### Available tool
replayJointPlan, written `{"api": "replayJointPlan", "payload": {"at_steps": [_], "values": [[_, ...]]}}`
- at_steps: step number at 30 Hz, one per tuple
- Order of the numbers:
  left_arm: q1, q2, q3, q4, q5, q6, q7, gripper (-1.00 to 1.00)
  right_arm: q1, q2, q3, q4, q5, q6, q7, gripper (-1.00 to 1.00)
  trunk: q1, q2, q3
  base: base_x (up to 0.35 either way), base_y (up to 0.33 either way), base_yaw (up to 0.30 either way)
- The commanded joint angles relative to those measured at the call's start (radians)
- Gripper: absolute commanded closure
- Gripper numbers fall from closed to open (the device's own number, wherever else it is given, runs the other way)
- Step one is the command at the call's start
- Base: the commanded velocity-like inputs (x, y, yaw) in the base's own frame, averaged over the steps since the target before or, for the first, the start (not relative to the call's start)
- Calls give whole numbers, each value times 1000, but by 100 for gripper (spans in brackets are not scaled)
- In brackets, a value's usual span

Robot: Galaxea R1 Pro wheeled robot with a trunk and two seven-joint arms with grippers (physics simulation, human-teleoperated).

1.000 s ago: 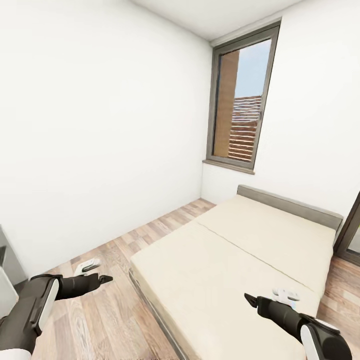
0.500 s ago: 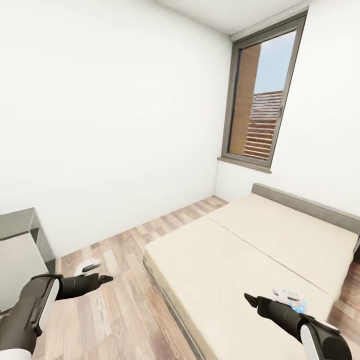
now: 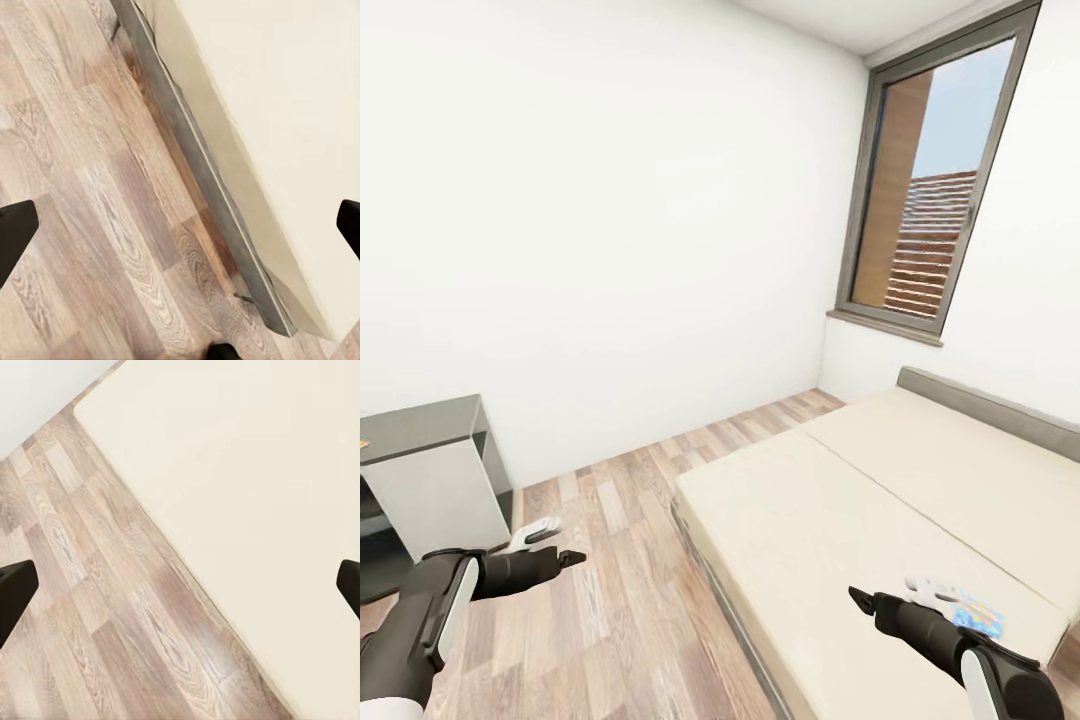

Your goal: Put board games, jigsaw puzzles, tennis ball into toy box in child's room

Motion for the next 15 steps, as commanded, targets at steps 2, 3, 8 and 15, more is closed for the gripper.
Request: {"api": "replayJointPlan", "payload": {"at_steps": [2, 3, 8, 15], "values": [[-1, 0, 2, 0, 0, 6, -3, -100, 0, 1, -2, -1, -9, 7, 0, -100, 0, -1, -3, -4, -2, 215], [-1, 0, 2, 0, 0, 6, -3, -100, 0, 1, -2, -1, -9, 7, 0, -100, 0, -1, -4, -2, -1, 215], [-1, -1, 2, 0, 0, 5, -3, -100, 0, 1, -2, -1, -9, 7, 0, -100, 0, -1, -10, -1, -1, 215], [-1, 0, 2, 0, -1, 5, -2, -100, 0, 1, -2, -1, -9, 7, 0, -100, 0, -1, -18, -9, -10, 215]]}}
